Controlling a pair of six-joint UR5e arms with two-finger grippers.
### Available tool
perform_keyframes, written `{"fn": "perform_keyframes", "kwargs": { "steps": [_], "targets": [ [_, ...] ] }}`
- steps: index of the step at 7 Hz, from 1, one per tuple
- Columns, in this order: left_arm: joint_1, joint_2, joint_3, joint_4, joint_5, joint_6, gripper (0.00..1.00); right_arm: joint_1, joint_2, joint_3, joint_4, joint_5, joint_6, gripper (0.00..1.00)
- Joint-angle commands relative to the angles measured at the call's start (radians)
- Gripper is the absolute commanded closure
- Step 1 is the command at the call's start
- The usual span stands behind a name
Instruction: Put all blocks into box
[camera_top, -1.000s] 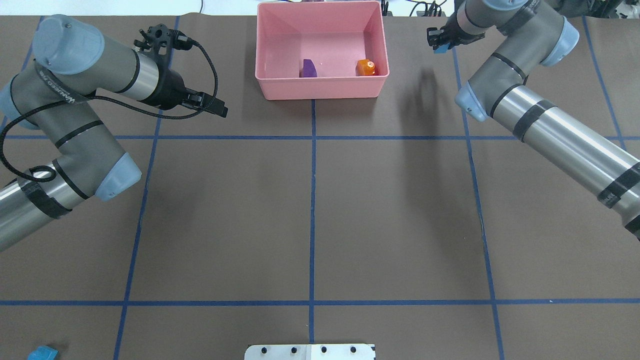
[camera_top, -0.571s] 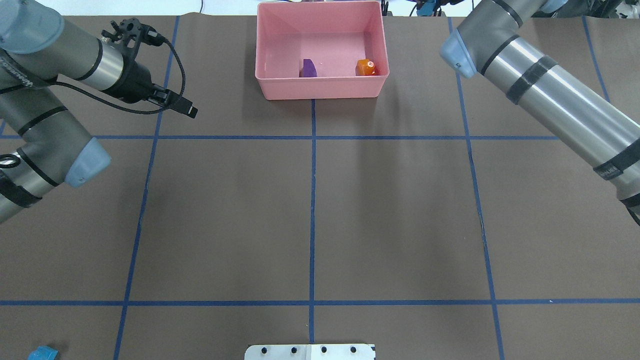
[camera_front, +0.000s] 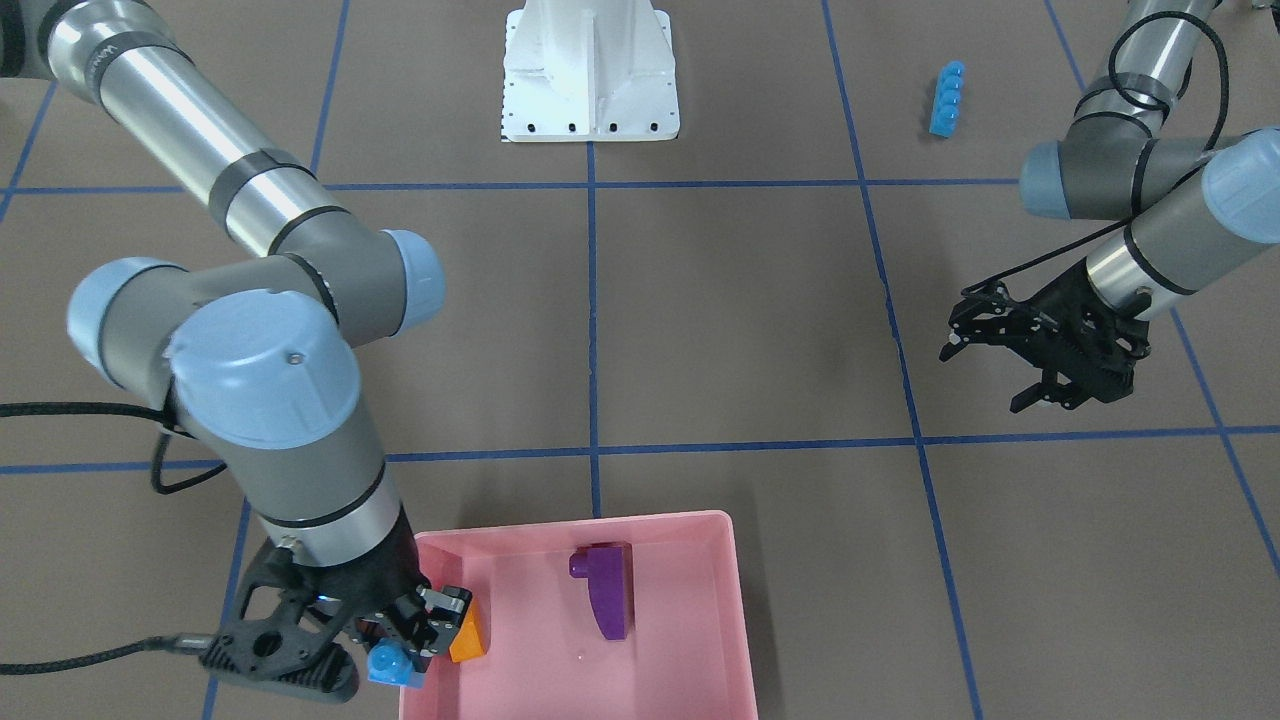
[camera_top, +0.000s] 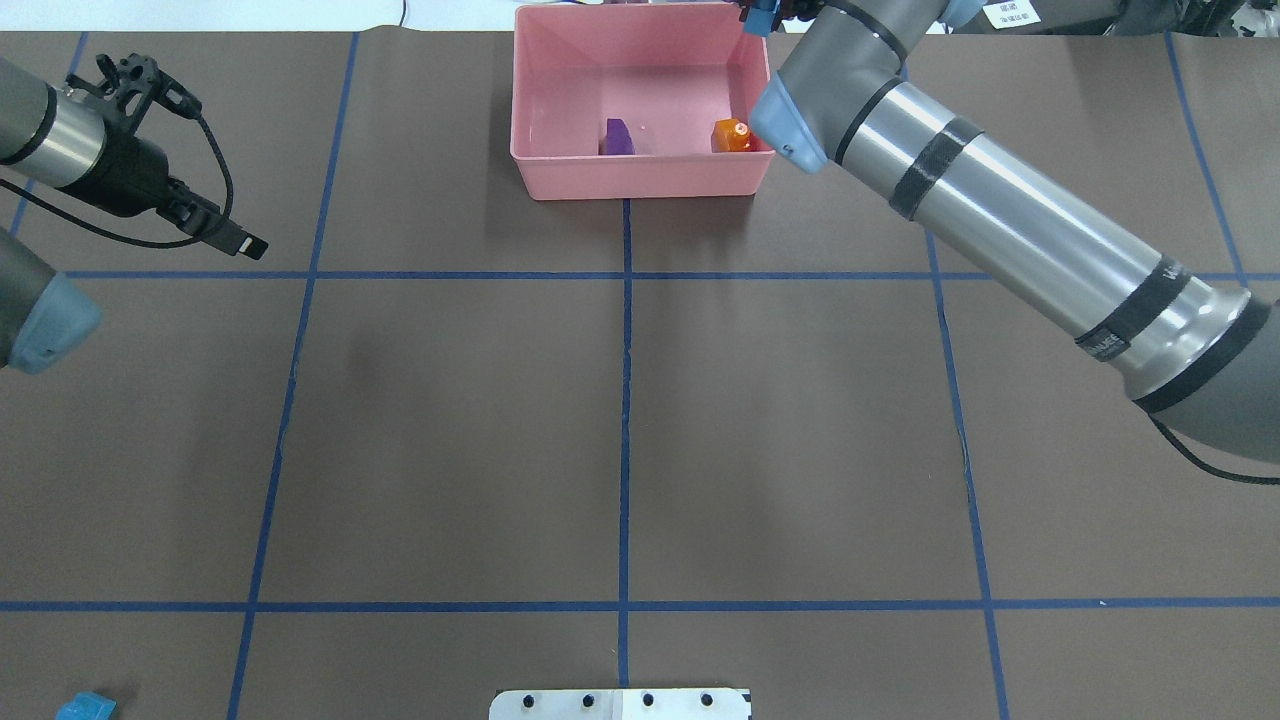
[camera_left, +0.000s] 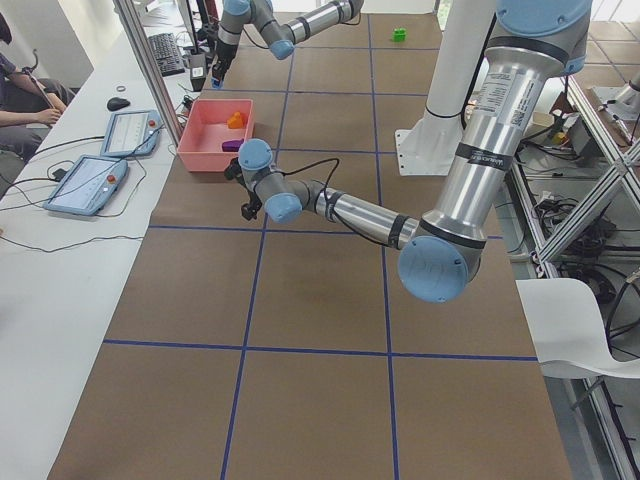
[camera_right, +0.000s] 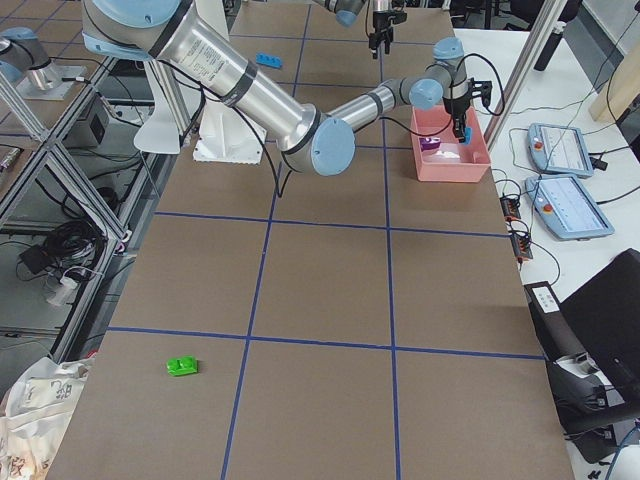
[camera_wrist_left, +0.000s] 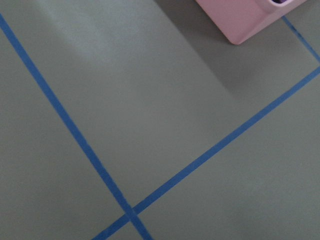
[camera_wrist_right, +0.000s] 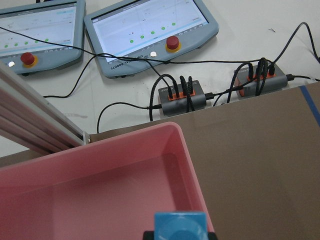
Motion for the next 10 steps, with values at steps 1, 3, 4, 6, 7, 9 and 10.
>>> {"fn": "perform_keyframes", "kwargs": {
  "steps": [1, 3, 4, 6, 7, 9, 10],
  "targets": [
    [-0.012, 0.043, -0.011, 0.000, -0.026, 0.048, 0.00, -0.082, 0.037, -0.058, 0.004, -0.102, 0.059, 1.00],
    [-0.012, 0.084, -0.057, 0.002, -0.040, 0.047, 0.00, -0.107, 0.032, -0.059, 0.004, -0.133, 0.059, 0.02],
    [-0.012, 0.129, -0.100, 0.002, -0.040, 0.041, 0.00, -0.106, 0.034, -0.057, 0.002, -0.132, 0.059, 0.01],
    [-0.012, 0.242, -0.213, 0.002, -0.026, 0.031, 0.00, -0.075, 0.028, 0.006, -0.018, -0.056, 0.041, 0.01],
    [-0.010, 0.325, -0.288, 0.002, 0.024, 0.033, 0.00, -0.044, 0.008, 0.086, -0.121, 0.036, -0.047, 0.01],
    [0.060, 0.495, -0.406, -0.006, 0.112, 0.034, 0.00, -0.023, -0.096, 0.368, -0.358, 0.061, -0.128, 0.01],
    [0.127, 0.594, -0.481, -0.008, 0.179, 0.034, 0.00, -0.007, -0.176, 0.500, -0.402, 0.093, -0.132, 0.01]
  ]
}}
